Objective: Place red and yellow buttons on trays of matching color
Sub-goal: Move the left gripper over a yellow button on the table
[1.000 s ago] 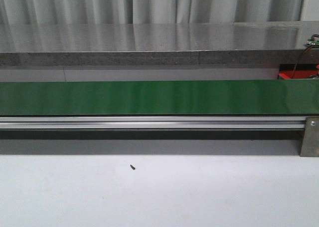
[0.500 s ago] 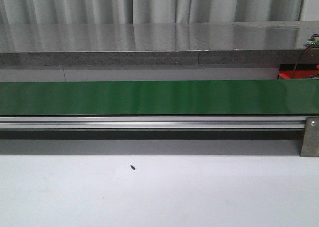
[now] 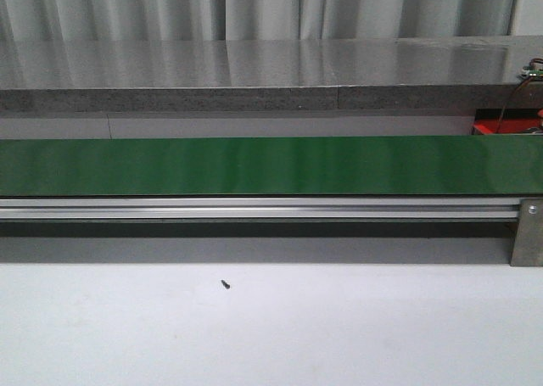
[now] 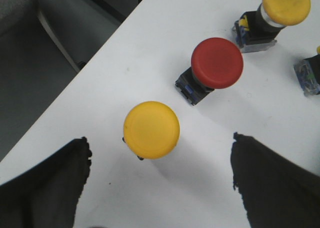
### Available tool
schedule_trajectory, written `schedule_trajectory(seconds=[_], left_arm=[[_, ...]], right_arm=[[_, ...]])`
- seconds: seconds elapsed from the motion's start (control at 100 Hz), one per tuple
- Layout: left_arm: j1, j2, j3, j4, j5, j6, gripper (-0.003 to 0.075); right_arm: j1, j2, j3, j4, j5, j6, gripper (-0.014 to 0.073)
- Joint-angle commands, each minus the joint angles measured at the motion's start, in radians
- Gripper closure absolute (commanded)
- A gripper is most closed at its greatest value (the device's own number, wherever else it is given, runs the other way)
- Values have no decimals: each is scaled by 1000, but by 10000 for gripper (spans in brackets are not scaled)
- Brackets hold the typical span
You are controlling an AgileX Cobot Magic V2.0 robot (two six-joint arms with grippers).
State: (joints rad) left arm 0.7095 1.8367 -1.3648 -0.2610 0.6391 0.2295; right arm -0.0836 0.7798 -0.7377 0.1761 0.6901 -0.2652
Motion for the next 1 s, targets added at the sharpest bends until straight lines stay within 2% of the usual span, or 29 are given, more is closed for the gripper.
schedule_trajectory(seconds=[0.0,0.99], left_arm=[[3,-16,-54,-2,-29,-11,152],[3,126,-76,-5,-89,-11,153]], right_arm=[[-1,-5,-26,-3,-53,-2,662],[-1,-5,-26,-3,-52,-2,662]])
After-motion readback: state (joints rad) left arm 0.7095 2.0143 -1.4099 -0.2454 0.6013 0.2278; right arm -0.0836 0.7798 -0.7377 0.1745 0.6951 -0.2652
